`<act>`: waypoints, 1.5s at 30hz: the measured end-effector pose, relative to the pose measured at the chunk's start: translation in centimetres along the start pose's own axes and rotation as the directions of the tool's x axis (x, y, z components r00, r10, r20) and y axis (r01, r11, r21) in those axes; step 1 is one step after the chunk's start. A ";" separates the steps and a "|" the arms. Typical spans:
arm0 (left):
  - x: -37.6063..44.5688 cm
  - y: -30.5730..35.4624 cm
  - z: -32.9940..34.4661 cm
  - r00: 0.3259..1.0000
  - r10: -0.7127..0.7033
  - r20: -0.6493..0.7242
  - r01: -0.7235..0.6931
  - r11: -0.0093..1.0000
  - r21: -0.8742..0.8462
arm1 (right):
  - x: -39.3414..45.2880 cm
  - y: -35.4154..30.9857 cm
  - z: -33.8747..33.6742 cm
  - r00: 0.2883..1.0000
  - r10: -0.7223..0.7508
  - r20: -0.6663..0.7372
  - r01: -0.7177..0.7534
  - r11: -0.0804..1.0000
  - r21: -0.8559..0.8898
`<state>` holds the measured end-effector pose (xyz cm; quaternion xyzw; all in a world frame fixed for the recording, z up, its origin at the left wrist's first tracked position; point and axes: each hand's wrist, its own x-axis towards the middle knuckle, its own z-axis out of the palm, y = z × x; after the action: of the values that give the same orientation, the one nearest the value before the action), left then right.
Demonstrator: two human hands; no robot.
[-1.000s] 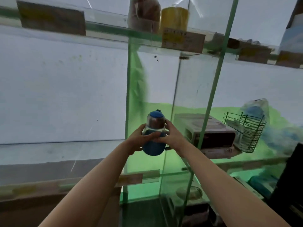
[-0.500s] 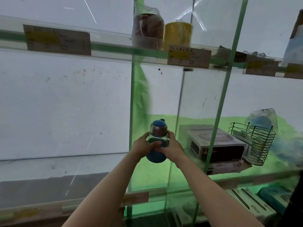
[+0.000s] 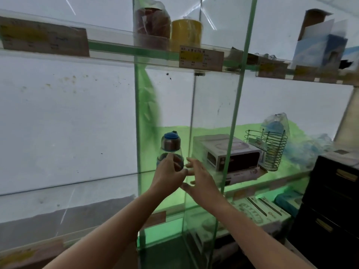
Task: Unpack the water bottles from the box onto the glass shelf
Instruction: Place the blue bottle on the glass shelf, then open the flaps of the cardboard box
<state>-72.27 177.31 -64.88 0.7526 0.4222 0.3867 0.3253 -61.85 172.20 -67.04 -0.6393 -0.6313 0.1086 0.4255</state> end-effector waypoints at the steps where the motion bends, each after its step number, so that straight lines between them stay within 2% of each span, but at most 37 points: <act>1: -0.5 0.0 0.4 1.000 0.018 0.012 -0.018 0.999 -0.036 | -1.1 0.2 -0.3 1.000 0.001 -0.014 0.000 1.000 0.014; 5: -1.8 1.1 2.0 0.993 0.104 0.056 -0.092 0.978 -0.188 | -4.4 1.1 -2.3 0.996 0.064 -0.060 -0.058 0.994 0.093; 8: -3.3 2.5 4.0 0.970 0.181 0.162 -0.133 0.954 -0.269 | -6.5 2.2 -4.3 0.982 0.130 -0.133 -0.120 0.989 0.082; 11: -4.9 3.7 6.9 0.931 0.187 0.313 -0.076 0.939 -0.335 | -9.3 3.7 -5.9 0.960 0.202 -0.196 -0.195 0.979 0.055; 14: -6.3 4.0 9.2 0.898 0.163 0.409 0.001 0.928 -0.371 | -11.9 4.7 -6.8 0.928 0.310 -0.206 -0.296 0.950 0.100; 22: -10.8 2.0 17.4 0.768 0.143 0.624 0.031 0.966 -0.258 | -21.3 9.0 -8.7 0.783 0.540 -0.309 -0.554 0.831 0.048; 27: -14.1 1.4 21.4 0.692 0.114 0.713 0.033 0.981 -0.189 | -26.0 11.5 -9.2 0.695 0.621 -0.363 -0.648 0.759 0.056; 32: -17.9 0.8 25.4 0.630 0.071 0.774 0.038 0.992 -0.122 | -30.9 13.3 -9.3 0.602 0.689 -0.403 -0.703 0.697 0.142; 34: -19.9 0.6 27.1 0.598 0.056 0.800 0.046 0.994 -0.104 | -33.3 13.5 -9.4 0.565 0.727 -0.389 -0.737 0.657 0.159; 40: -26.2 -0.1 31.4 0.469 0.048 0.882 0.050 0.995 -0.081 | -39.1 14.0 -9.7 0.489 0.809 -0.327 -0.848 0.529 0.041; 45: -29.7 -1.4 33.5 0.463 0.047 0.885 0.014 0.998 -0.060 | -41.4 15.2 -9.0 0.481 0.828 -0.290 -0.872 0.486 -0.059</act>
<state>-54.31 146.12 -91.59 0.8381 0.1737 -0.0441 0.5153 -52.36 133.75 -88.34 -0.9146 -0.1850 0.1701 0.3167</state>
